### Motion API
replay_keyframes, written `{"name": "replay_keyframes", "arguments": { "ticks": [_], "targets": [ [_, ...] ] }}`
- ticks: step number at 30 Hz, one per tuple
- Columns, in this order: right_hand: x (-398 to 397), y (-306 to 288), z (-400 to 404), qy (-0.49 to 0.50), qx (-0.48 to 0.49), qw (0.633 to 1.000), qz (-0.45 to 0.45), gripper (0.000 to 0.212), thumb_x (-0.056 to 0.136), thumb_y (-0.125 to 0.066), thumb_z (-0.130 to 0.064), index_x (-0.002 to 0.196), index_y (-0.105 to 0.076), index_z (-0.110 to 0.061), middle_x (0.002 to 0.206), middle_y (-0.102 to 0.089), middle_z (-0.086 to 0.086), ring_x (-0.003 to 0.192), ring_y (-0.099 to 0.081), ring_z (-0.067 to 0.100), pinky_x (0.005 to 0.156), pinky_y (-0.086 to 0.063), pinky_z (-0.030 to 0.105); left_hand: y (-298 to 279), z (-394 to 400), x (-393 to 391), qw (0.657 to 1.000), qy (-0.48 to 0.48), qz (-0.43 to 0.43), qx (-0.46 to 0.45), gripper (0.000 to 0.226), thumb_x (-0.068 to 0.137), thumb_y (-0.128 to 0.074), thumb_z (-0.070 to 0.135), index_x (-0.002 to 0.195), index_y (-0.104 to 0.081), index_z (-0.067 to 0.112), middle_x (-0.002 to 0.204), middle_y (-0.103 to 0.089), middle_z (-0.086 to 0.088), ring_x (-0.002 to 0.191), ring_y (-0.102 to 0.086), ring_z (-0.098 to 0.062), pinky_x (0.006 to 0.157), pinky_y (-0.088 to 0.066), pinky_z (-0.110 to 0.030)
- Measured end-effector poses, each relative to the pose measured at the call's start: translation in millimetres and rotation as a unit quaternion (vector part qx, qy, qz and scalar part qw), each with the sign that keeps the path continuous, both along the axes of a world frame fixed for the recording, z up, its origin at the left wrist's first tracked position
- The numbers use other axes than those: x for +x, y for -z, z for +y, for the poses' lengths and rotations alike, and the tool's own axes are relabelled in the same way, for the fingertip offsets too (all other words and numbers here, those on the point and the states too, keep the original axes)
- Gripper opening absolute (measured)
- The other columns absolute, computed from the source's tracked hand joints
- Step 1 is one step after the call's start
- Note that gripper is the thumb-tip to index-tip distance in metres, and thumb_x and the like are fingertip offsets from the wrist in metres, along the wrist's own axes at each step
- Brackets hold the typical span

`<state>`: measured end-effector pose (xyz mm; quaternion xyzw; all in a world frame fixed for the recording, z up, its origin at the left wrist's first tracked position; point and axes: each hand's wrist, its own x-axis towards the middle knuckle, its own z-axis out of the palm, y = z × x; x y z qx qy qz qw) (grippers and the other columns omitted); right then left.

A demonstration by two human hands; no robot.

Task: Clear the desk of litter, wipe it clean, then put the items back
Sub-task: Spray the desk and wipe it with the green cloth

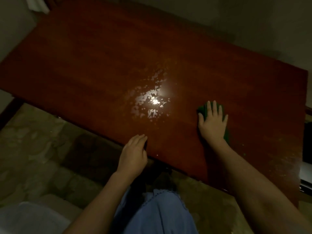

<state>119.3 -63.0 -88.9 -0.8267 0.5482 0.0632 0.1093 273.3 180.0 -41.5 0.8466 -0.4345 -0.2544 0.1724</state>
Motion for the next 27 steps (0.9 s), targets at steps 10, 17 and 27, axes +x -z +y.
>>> {"name": "replay_keyframes", "arguments": {
  "ticks": [10,17,27],
  "targets": [
    [52,0,113,-0.317,0.031,0.948,-0.001,0.059,0.098,-0.022,-0.054,0.151,-0.005,-0.035,0.158,0.003,-0.007,0.148,0.001,0.022,0.115,0.008,0.049,17,18,3,1.000,-0.007,-0.007,-0.019,0.046,0.086,-0.051,-0.004,0.132,-0.052,0.001,0.138,-0.051,-0.013,0.131,-0.043,-0.027,0.111,-0.026,-0.032],
    [-65,22,152,-0.423,-0.026,0.905,-0.013,0.065,0.093,-0.036,-0.050,0.151,-0.015,-0.032,0.156,-0.024,-0.003,0.145,-0.018,0.022,0.117,-0.015,0.053,11,-19,-19,1.000,-0.003,-0.020,-0.011,0.046,0.091,-0.048,0.003,0.136,-0.048,0.008,0.143,-0.046,-0.007,0.135,-0.035,-0.023,0.112,-0.024,-0.040],
    [-194,5,71,0.058,0.015,0.998,-0.010,0.064,0.097,-0.021,-0.051,0.151,-0.021,-0.017,0.157,-0.019,0.009,0.145,-0.019,0.029,0.114,-0.013,0.054,9,-84,-58,0.999,0.023,0.022,-0.040,0.046,0.092,-0.047,0.003,0.138,-0.046,0.009,0.143,-0.044,-0.006,0.137,-0.031,-0.021,0.115,-0.023,-0.038]
  ]
}}
